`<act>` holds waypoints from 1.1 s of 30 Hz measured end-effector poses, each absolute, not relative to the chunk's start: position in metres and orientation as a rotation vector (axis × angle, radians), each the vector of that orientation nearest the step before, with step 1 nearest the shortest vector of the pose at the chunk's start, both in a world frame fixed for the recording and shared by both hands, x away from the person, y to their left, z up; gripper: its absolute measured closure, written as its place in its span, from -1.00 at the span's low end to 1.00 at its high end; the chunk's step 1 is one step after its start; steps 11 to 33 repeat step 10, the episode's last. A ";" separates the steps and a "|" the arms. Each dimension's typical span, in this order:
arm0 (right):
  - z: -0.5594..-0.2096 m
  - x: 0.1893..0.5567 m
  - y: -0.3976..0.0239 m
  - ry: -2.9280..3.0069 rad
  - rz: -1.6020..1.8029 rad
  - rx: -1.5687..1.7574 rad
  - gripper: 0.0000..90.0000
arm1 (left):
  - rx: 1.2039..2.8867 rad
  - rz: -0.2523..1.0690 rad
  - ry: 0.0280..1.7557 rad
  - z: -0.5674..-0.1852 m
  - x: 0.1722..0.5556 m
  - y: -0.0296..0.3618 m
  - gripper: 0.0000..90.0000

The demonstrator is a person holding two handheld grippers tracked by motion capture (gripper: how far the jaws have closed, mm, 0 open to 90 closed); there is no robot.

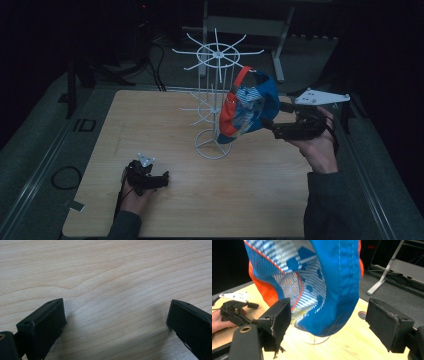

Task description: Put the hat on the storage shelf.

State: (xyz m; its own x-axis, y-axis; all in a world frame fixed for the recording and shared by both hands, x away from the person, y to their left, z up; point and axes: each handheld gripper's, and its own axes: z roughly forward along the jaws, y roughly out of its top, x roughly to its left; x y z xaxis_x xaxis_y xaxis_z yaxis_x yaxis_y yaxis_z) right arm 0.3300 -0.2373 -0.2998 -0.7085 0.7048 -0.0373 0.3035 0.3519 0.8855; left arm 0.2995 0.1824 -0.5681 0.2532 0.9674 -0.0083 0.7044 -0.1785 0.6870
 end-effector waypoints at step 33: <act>-0.325 0.328 -0.240 2.240 1.311 0.933 -0.55 | 1.956 0.595 1.513 -0.568 0.300 0.183 -0.94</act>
